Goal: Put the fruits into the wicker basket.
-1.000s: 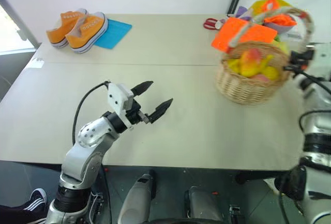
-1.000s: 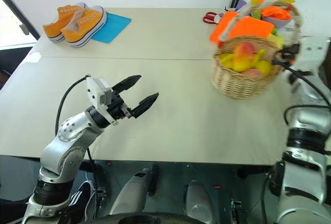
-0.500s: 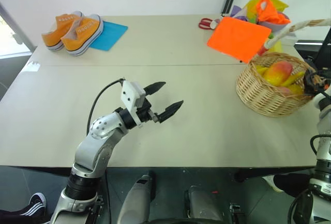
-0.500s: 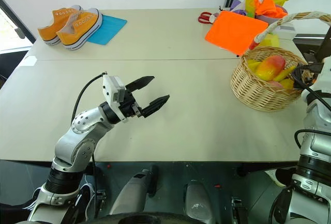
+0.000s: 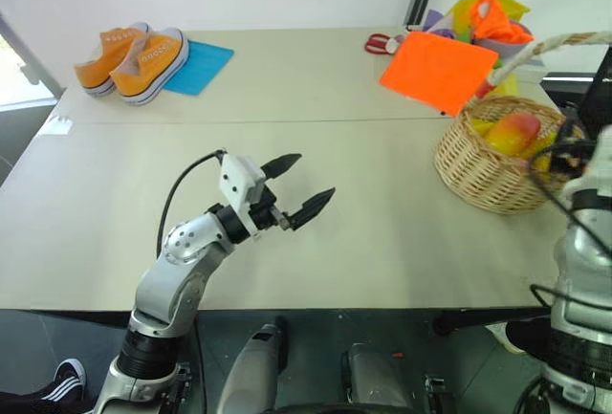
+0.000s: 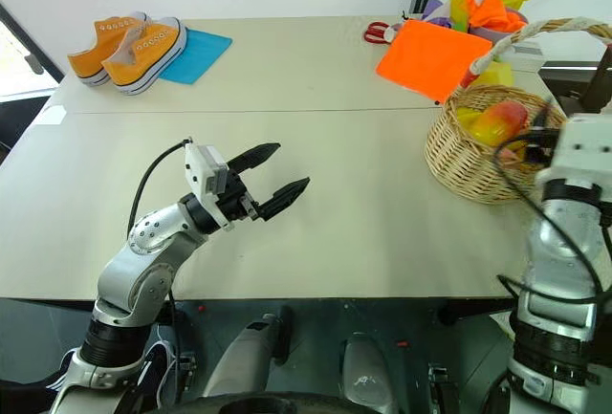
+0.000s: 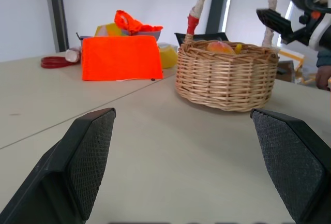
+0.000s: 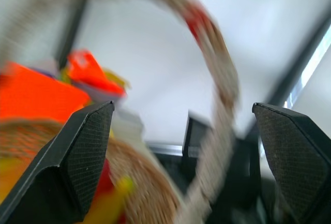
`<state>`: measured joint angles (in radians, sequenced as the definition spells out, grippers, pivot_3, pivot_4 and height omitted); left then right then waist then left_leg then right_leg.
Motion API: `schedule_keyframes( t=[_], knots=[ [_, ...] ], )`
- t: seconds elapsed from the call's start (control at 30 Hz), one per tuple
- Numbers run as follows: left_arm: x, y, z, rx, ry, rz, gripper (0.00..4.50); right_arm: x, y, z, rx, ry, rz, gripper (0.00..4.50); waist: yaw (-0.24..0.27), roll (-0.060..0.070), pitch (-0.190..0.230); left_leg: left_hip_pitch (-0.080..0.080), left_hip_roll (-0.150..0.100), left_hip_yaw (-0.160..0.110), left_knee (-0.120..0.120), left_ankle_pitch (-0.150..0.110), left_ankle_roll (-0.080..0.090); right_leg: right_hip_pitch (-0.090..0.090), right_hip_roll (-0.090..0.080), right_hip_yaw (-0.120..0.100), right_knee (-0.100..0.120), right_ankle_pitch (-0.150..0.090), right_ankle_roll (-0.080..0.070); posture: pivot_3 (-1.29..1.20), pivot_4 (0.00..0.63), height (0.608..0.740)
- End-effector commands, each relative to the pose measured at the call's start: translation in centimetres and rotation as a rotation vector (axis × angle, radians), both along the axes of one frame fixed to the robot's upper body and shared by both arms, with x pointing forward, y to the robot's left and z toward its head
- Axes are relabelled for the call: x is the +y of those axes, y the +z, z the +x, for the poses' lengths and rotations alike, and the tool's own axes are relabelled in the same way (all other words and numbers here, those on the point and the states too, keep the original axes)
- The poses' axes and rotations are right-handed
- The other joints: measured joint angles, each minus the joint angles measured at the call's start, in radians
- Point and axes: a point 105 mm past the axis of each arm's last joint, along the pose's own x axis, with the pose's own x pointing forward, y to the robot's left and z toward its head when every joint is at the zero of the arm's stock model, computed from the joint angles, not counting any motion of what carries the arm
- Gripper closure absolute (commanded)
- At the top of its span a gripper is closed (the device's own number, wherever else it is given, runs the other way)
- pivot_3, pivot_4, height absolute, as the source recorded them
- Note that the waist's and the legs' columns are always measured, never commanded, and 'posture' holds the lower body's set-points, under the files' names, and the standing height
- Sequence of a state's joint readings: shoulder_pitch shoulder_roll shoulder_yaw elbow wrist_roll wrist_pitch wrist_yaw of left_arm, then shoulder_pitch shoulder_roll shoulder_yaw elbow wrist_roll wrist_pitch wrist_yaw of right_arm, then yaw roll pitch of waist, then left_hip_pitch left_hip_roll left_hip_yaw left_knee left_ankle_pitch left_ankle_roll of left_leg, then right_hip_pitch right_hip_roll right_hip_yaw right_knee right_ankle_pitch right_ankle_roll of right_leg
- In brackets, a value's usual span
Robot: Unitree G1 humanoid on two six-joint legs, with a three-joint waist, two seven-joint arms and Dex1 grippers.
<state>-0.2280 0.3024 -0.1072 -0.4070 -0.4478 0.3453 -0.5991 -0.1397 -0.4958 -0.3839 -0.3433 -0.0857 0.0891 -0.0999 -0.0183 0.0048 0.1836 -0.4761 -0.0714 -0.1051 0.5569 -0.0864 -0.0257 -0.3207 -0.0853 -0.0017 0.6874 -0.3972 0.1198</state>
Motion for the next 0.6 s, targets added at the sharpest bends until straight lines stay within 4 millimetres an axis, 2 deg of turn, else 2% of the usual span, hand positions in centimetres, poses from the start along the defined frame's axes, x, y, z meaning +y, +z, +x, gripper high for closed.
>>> schedule_keyframes(
  t=[0.03,0.1,0.13,0.2,0.23,0.27,0.4,0.5,0.6],
  knots=[
    [0.3,1.2,-0.4,-0.054,0.011,-0.012,0.0,6.1,0.0,0.2,0.005,0.287,-0.128,0.05,0.003,0.0,0.0,0.0,0.0,0.0,0.0,0.0,0.0,0.0,0.0,0.0,0.0,0.0,0.0,0.0,0.15,0.74],
    [0.9,1.2,-0.3,-0.052,0.037,-0.009,0.0,9.2,-2.2,1.0,0.12,0.522,-0.083,0.05,0.004,-0.001,0.0,0.001,0.0,-0.001,0.0,0.0,0.0,0.001,0.0,0.0,-0.001,0.0,0.0,0.0,0.15,0.74],
    [1.2,1.0,-0.2,-0.038,0.045,0.0,0.0,10.0,-3.2,1.4,0.177,0.615,-0.015,0.05,0.004,-0.001,0.0,0.002,0.0,-0.001,0.0,0.0,0.0,0.001,0.0,0.0,-0.001,0.0,0.0,0.0,0.15,0.74],
    [3.0,0.3,-0.2,-0.032,0.093,0.062,0.0,12.6,-5.6,1.7,0.379,0.887,0.124,0.05,0.004,-0.001,0.0,0.002,-0.001,-0.001,0.001,0.0,0.0,0.002,-0.001,-0.001,-0.001,0.0,0.0,0.0,0.15,0.74],
    [3.6,0.1,-0.1,-0.027,0.11,0.08,0.0,13.2,-6.2,1.6,0.444,0.971,0.167,0.05,0.003,-0.001,0.0,0.002,-0.001,-0.001,0.0,0.0,0.0,0.002,-0.001,-0.001,-0.001,0.0,0.0,0.0,0.15,0.74],
    [4.8,-0.4,0.1,0.007,0.146,0.109,0.0,13.8,-6.5,1.1,0.501,1.06,0.142,0.05,0.005,-0.001,0.0,0.002,-0.001,-0.001,0.0,0.0,0.0,0.001,-0.001,0.0,-0.001,0.0,0.0,0.0,0.15,0.74],
    [8.2,-1.5,0.1,0.035,0.24,0.198,0.0,12.9,-7.5,0.9,0.648,1.157,0.068,0.05,0.009,-0.001,0.0,0.002,-0.001,-0.002,0.0,-0.001,0.001,0.0,-0.002,-0.001,-0.003,0.0,-0.001,0.0,0.15,0.74],
    [10.9,-2.5,0.0,0.071,0.325,0.221,0.0,11.9,-7.6,2.3,0.659,1.128,0.042,0.05,0.008,-0.001,0.0,0.002,-0.001,-0.002,0.0,-0.001,0.0,0.0,-0.003,-0.001,-0.004,-0.001,-0.003,0.0,0.15,0.74],
    [11.9,-2.5,-0.2,0.075,0.363,0.208,0.0,11.8,-7.7,3.0,0.661,1.128,0.039,0.05,0.007,-0.001,0.0,0.001,0.0,-0.002,0.0,-0.001,0.0,-0.002,-0.003,-0.001,-0.004,-0.001,-0.002,0.0,0.15,0.74]
  ],
)
